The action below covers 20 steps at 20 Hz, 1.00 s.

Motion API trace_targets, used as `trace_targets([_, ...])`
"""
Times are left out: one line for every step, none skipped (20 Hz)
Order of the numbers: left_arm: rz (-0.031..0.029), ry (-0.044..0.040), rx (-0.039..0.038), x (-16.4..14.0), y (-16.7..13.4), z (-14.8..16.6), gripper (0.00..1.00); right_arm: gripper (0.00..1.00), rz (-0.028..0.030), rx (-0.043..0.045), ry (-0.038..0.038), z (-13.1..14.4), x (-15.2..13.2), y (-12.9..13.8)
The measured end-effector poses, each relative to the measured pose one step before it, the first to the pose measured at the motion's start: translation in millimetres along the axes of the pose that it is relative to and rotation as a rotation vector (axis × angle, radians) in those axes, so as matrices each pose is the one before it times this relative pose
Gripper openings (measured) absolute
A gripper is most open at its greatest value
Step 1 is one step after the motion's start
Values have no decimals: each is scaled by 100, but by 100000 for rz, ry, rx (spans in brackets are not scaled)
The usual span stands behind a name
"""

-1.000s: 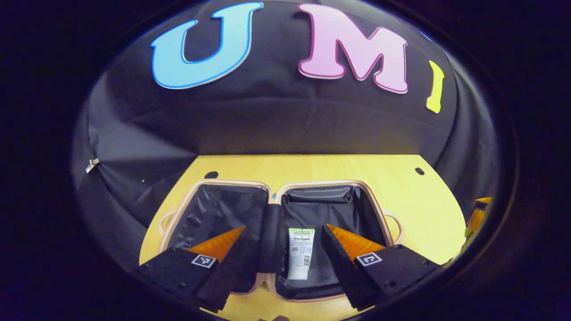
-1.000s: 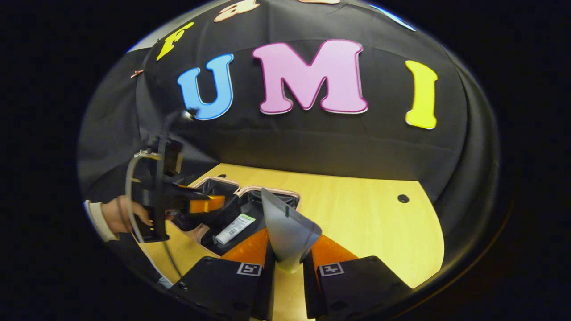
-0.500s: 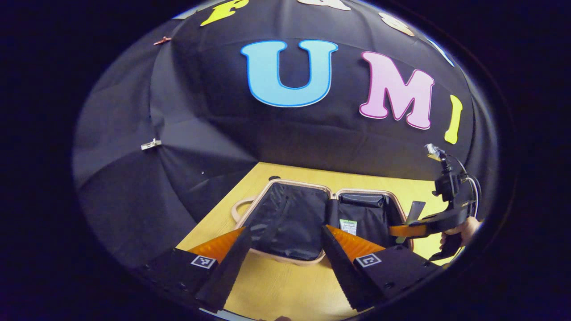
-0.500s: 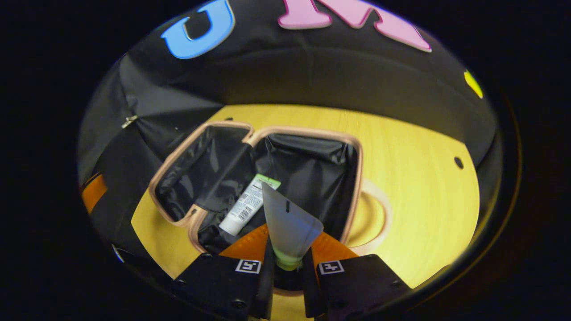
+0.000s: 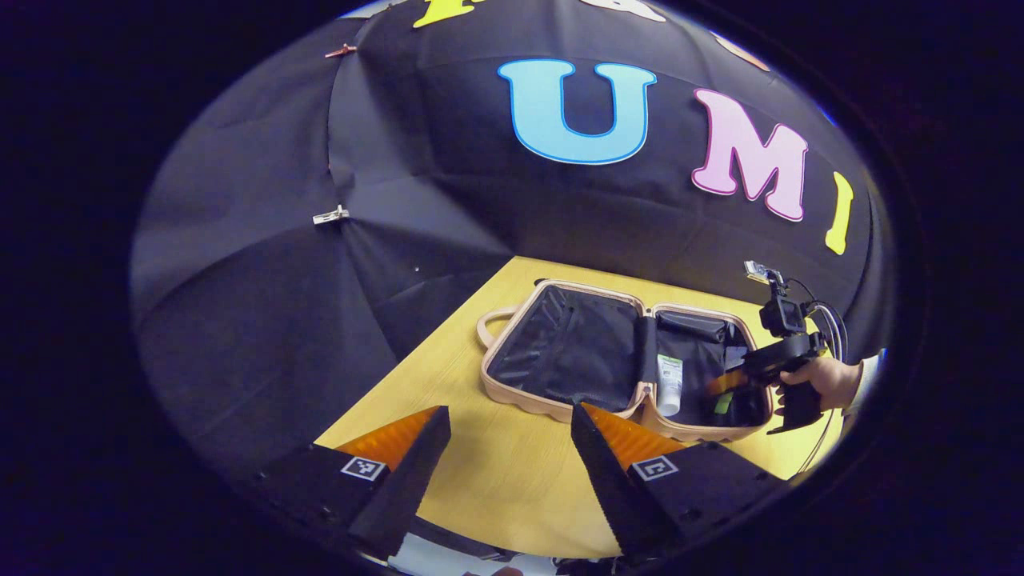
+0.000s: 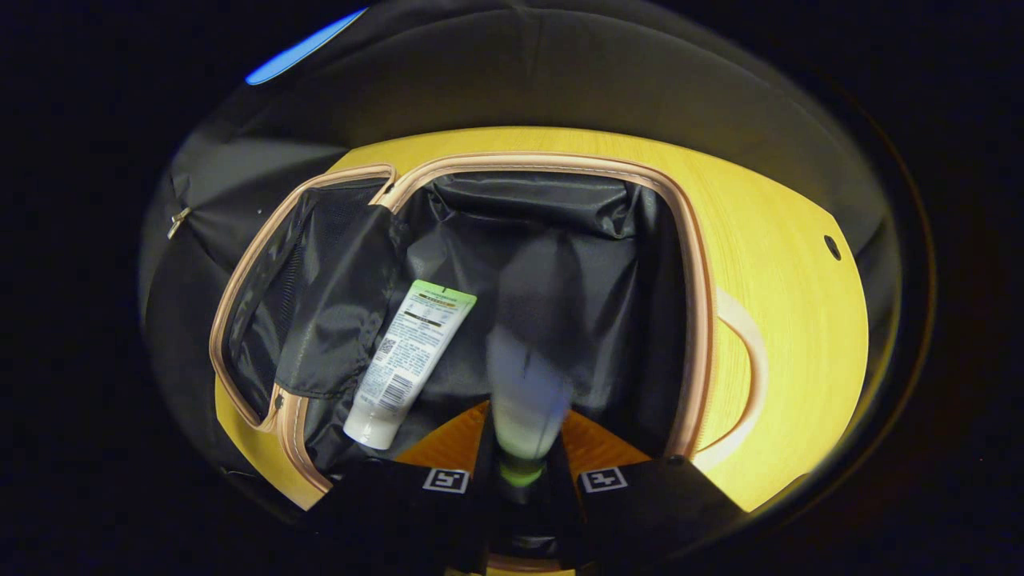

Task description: First open the suitcase, pack the skin care products into it, and then close the suitcase.

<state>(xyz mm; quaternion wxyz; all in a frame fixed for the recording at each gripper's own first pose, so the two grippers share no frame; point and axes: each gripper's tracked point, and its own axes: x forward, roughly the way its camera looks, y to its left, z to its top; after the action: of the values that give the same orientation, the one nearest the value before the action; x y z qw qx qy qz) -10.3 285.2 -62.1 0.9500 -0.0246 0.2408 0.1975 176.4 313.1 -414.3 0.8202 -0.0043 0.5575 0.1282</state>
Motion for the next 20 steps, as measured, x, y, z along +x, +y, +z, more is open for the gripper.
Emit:
trace_targets([94, -455, -519, 230, 101, 142, 96, 43, -233, -1089, -1809, 247, -721, 200])
trace_targets([95, 188, -714, 327, 58, -101, 96, 51, 702, -1194, -2863, 489, -518, 286])
trace_targets([77, 206, -497, 366, 81, 40, 96, 71, 253, -1872, -2921, 553, -904, 138])
trace_targets([11, -174, -443, 472, 303, 105, 95, 75, 1154, -1546, -2664, 381, -1109, 196])
trace_targets([476, -657, -524, 729, 396, 359, 96, 80, 943, -1032, -2629, 323, -1298, 220])
trace_targets([131, -776, -563, 944, 419, 409, 96, 80, 769, -1049, -3416, 530, -1602, -13])
trace_targets([99, -419, -697, 1227, 574, 619, 96, 94, 1394, -674, -4640, 644, -1645, 159])
trace_targets([99, -482, -806, 1322, 649, 597, 96, 97, 613, -702, -4973, 716, -1790, -90])
trace_targets([41, -166, -755, 1627, 799, 776, 96, 99, 250, -798, -4974, 665, -1813, -317])
trace_targets([290, 567, 498, 1824, 1121, 564, 96, 99, -10, -2152, -5258, 671, -1780, -550])
trace_targets([2122, -781, 2224, 1992, 1284, 826, 95, 99, -1984, -4026, -5924, 784, -1622, -1179])
trace_targets([1605, 664, 1403, 1958, 1069, 552, 96, 99, -4114, -4609, -6380, 853, -1633, -1868])
trace_targets([-1333, 1240, -927, 2099, 257, 553, 96, 98, -3795, -3482, -6125, 855, -1568, -1700])
trace_targets([-3022, 858, -3390, 1849, 14, 888, 96, 98, -3139, -2179, -4710, 606, -1558, -1274])
trace_targets([-3367, 1819, -5470, 1825, -254, 242, 96, 97, -2872, -511, -3283, 325, -1441, -1259])
trace_targets([-1820, 2775, -6263, 1733, -93, 345, 96, 97, -3203, 1035, -2095, 183, -1295, -1380])
trace_targets([-2136, 3114, -5689, 1709, -281, 415, 96, 97, -3291, 1470, -934, -65, -1191, -1273])
trace_targets([-2094, 2607, -3281, 1672, 259, 189, 96, 98, -3893, 174, -64, -437, -1238, -1644])
trace_targets([-422, 2438, -595, 1779, 599, -41, 96, 97, -3988, -102, 637, -557, -1050, -1472])
trace_targets([1245, 3883, 305, 1902, 826, -567, 95, 97, -3105, -591, 1490, -671, -996, -1480])
